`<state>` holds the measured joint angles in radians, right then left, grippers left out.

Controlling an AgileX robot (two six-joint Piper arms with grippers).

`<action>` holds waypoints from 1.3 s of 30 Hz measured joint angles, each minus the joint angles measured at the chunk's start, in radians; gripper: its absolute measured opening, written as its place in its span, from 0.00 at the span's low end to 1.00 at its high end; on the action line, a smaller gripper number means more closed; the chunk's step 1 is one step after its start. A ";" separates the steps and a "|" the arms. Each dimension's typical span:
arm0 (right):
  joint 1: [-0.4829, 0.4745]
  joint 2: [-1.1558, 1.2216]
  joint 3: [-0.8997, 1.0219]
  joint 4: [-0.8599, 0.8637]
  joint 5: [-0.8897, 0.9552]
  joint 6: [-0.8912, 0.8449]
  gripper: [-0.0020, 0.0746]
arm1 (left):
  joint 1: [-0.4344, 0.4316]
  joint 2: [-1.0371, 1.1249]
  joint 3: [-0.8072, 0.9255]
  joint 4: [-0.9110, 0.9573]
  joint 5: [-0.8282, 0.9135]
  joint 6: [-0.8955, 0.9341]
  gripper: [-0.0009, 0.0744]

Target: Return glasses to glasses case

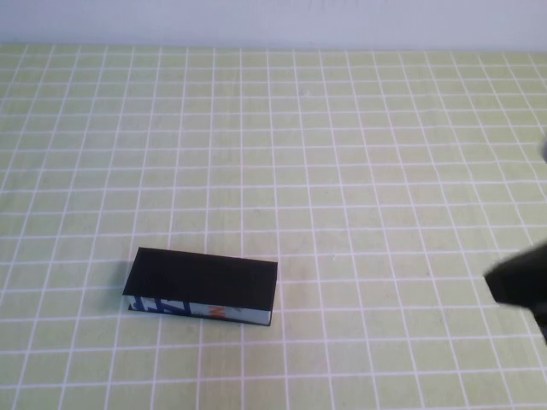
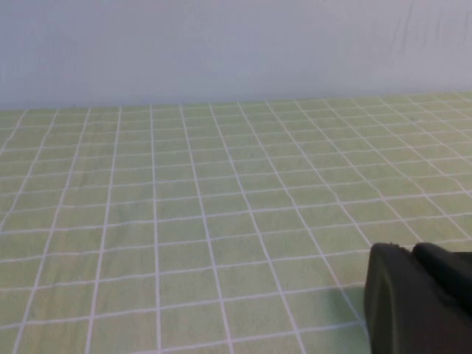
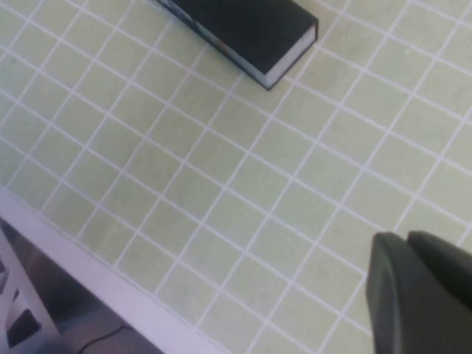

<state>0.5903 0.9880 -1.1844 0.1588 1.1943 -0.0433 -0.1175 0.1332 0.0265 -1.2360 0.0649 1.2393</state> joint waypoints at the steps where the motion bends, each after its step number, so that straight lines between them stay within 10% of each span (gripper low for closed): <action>1: 0.000 -0.042 0.044 -0.002 -0.015 0.010 0.01 | 0.000 0.000 0.000 -0.005 0.000 0.000 0.01; 21: 0.000 -0.781 0.692 0.050 -0.332 0.129 0.01 | 0.000 0.000 0.000 -0.035 -0.002 0.000 0.01; 39: -0.132 -0.828 1.000 -0.262 -0.874 0.129 0.01 | 0.000 0.000 0.000 -0.035 -0.002 0.000 0.01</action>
<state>0.4586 0.1602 -0.1841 -0.1031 0.3201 0.0860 -0.1175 0.1332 0.0265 -1.2709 0.0625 1.2393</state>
